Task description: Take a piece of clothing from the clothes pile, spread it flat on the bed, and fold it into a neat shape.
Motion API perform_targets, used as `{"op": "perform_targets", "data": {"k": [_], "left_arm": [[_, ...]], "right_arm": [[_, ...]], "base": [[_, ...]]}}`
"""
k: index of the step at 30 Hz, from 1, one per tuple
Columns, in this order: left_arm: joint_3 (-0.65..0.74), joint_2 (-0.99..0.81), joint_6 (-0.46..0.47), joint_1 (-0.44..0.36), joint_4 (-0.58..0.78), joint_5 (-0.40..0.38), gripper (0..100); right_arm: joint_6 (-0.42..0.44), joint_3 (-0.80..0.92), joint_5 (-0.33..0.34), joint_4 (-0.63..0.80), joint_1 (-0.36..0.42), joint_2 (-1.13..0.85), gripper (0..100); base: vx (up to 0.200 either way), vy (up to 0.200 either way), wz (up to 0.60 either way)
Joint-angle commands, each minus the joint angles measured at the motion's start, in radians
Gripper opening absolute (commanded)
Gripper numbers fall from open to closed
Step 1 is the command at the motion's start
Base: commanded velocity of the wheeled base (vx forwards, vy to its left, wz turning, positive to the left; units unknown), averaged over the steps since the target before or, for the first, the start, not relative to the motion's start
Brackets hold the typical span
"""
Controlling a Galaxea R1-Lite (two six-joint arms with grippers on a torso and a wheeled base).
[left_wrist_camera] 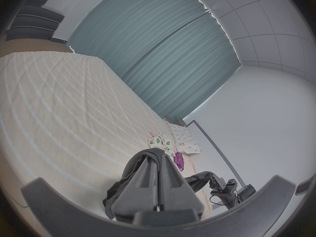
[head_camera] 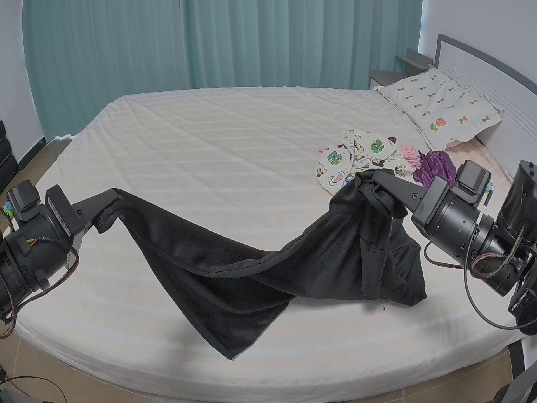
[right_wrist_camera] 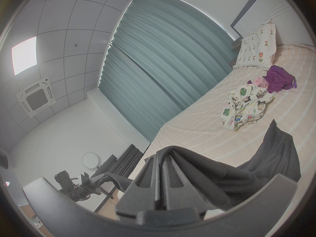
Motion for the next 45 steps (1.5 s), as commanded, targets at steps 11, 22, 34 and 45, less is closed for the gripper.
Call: {"op": "perform_targets", "data": {"k": [11, 22, 34, 45], "left_arm": [[0.014, -0.013, 0.0, 0.013, -0.001, 0.0, 0], [0.022, -0.013, 0.0, 0.014, -0.001, 0.002, 0], [0.052, -0.004, -0.003, 0.006, -0.001, -0.003, 0], [0.064, -0.056, -0.005, -0.017, 0.052, 0.0, 0]], "right_arm": [[0.002, 0.022, 0.003, 0.001, -0.035, -0.018, 0], [0.004, 0.037, 0.003, 0.001, -0.044, -0.027, 0], [0.033, 0.09, 0.004, 0.004, -0.063, -0.049, 0], [0.033, 0.223, 0.015, 0.012, -0.026, -0.207, 0]], "base": [[0.0, 0.2, 0.0], [0.0, 0.091, 0.0], [-0.083, 0.0, 0.0], [-0.2, 0.0, 0.0]]}}
